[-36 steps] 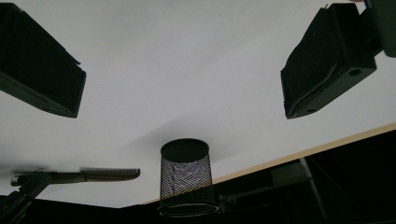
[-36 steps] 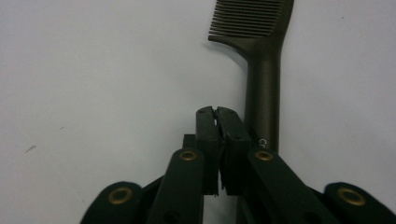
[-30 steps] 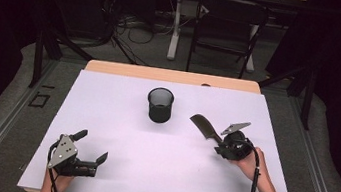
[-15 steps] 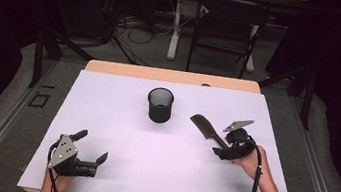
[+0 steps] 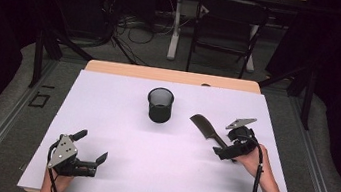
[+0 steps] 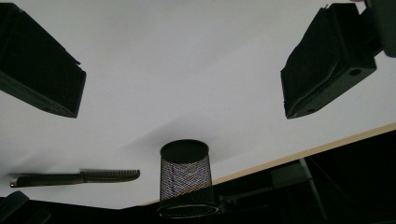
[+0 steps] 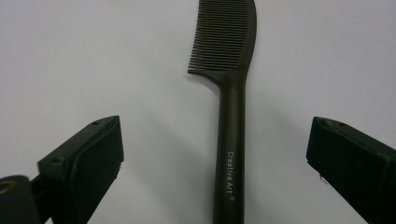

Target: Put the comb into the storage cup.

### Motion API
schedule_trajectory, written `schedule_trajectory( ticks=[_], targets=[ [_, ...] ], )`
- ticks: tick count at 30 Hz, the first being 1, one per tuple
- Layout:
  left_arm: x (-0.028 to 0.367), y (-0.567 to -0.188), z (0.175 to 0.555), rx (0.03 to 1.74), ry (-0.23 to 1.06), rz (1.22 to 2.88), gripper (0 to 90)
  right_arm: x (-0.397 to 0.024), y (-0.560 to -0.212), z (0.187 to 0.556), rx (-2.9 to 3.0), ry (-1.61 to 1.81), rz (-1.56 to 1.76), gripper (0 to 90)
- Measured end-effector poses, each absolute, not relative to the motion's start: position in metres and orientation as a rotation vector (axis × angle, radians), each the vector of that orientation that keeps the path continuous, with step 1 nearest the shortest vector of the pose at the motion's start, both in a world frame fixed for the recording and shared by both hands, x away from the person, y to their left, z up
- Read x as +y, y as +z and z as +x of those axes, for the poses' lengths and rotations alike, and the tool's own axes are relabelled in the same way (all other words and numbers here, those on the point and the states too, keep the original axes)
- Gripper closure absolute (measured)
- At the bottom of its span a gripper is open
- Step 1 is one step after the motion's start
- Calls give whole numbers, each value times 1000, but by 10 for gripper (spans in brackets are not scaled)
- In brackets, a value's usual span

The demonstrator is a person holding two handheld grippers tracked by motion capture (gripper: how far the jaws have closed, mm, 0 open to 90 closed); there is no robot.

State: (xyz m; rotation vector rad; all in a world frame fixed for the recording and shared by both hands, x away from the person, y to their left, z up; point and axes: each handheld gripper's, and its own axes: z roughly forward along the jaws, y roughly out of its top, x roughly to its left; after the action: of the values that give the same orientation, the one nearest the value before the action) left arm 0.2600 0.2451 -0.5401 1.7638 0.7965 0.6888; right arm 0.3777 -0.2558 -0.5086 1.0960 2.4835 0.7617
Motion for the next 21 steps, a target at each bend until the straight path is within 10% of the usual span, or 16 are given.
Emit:
schedule_trajectory(
  ticks=[21],
  targets=[
    [244, -540, 261, 796, 691, 1767, 1, -257, -506, 390, 2486, 750, 1107, 0]
  ],
)
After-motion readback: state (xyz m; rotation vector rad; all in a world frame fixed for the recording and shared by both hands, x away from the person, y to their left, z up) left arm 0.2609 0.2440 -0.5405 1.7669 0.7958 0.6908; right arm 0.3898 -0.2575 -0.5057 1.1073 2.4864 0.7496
